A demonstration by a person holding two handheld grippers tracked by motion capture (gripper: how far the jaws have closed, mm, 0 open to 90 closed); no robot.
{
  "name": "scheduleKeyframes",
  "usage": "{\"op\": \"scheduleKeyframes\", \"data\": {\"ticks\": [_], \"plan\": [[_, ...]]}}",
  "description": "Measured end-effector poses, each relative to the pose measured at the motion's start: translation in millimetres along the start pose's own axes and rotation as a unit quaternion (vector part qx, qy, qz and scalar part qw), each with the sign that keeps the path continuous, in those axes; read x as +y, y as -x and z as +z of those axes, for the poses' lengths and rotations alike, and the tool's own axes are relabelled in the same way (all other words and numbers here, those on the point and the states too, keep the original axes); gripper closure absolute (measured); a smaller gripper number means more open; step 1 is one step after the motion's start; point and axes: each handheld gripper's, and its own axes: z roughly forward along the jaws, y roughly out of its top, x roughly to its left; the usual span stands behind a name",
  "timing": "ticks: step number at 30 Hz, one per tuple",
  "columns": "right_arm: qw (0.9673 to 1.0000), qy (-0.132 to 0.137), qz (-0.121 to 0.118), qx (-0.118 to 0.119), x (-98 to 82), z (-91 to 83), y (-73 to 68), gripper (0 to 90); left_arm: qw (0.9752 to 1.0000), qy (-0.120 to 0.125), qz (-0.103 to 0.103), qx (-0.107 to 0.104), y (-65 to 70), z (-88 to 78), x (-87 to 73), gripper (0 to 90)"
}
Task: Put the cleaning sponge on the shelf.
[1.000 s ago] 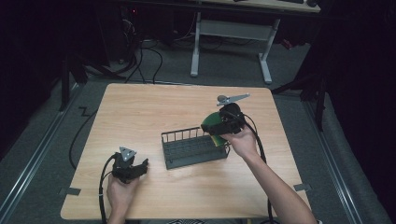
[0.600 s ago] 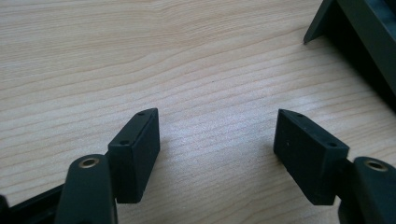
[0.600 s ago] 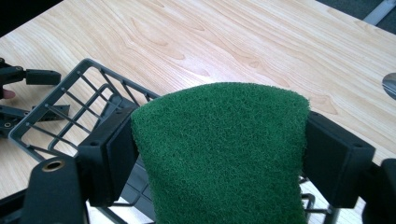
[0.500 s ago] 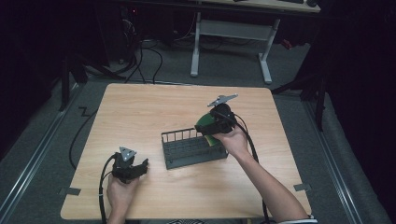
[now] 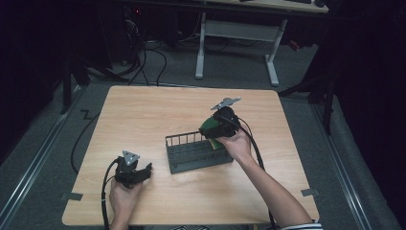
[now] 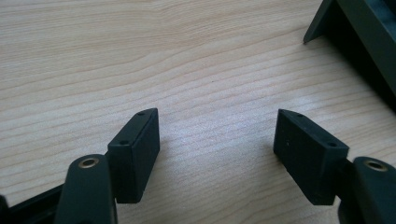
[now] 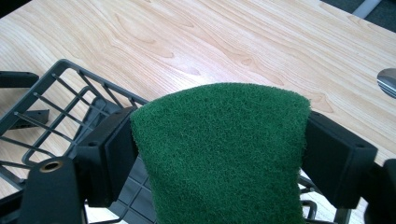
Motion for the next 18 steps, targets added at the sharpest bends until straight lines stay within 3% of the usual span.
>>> {"op": "scheduleKeyframes", "data": {"ticks": [18], "plan": [[1.0000, 0.000, 0.007, -0.002, -9.7, 4.2, 0.5, 17.9, 1.0000, 0.000, 0.000, 0.000, -0.1, 0.0, 0.0, 31.9]]}}
